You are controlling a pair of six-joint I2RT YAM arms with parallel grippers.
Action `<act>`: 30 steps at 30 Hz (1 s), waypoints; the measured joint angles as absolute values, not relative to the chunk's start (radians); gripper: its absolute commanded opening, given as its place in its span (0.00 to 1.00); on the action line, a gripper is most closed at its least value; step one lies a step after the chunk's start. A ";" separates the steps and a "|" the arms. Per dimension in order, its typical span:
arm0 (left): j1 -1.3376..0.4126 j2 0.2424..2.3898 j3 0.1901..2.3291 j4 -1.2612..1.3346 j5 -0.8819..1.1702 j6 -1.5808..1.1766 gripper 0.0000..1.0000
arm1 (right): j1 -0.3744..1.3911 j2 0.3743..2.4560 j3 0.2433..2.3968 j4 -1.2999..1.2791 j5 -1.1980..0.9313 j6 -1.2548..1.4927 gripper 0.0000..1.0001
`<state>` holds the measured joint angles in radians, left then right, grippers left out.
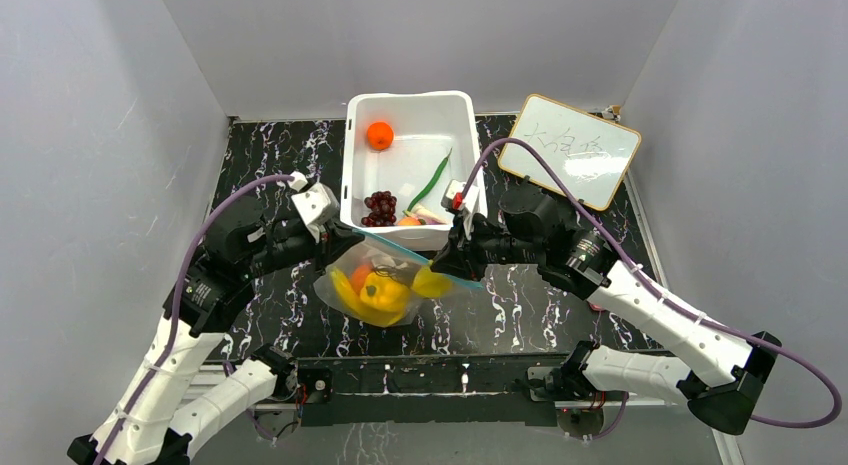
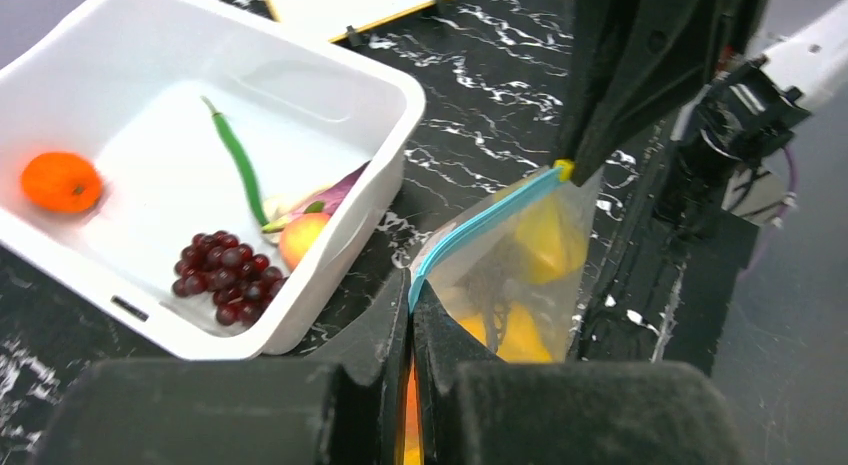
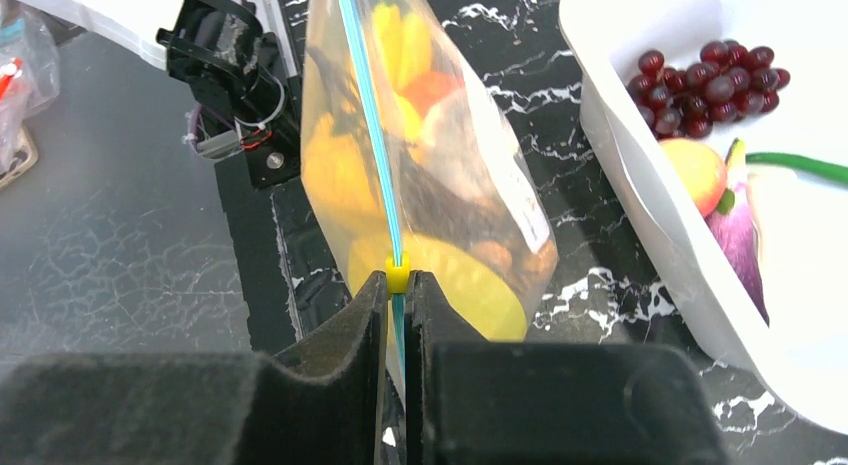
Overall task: Place the food in the zip-top bag and seal the zipper
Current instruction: Zip the zipper food storage bag at the center of the board.
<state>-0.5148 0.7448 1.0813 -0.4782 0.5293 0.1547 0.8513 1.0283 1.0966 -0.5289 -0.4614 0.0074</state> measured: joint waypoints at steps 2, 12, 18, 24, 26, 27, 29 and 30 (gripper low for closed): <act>-0.514 0.744 1.094 -0.494 0.480 0.148 0.00 | 0.851 1.028 1.097 -0.550 -0.437 0.020 0.00; -0.514 0.712 1.134 -0.526 0.251 0.144 0.00 | 0.852 0.998 1.097 -0.627 -0.326 0.067 0.00; -0.514 0.703 1.135 -0.531 0.175 0.145 0.00 | 0.852 0.977 1.097 -0.651 -0.252 0.096 0.00; -0.514 0.716 1.163 -0.556 0.122 0.146 0.00 | 0.852 0.959 1.082 -0.673 -0.173 0.130 0.00; -0.515 0.728 1.179 -0.562 0.121 0.146 0.00 | 0.852 0.946 1.073 -0.673 -0.155 0.140 0.00; -0.515 0.733 1.182 -0.562 0.121 0.146 0.00 | 0.853 0.939 1.070 -0.670 -0.146 0.146 0.00; -0.515 0.741 1.182 -0.566 0.115 0.146 0.00 | 0.854 0.928 1.069 -0.671 -0.125 0.162 0.00; -0.515 0.744 1.182 -0.567 0.112 0.146 0.00 | 0.854 0.925 1.069 -0.670 -0.117 0.168 0.00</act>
<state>-0.5148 0.7441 1.1820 -0.5674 0.1123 0.1455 0.8536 0.9249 1.0695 -0.6704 -0.1173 0.1680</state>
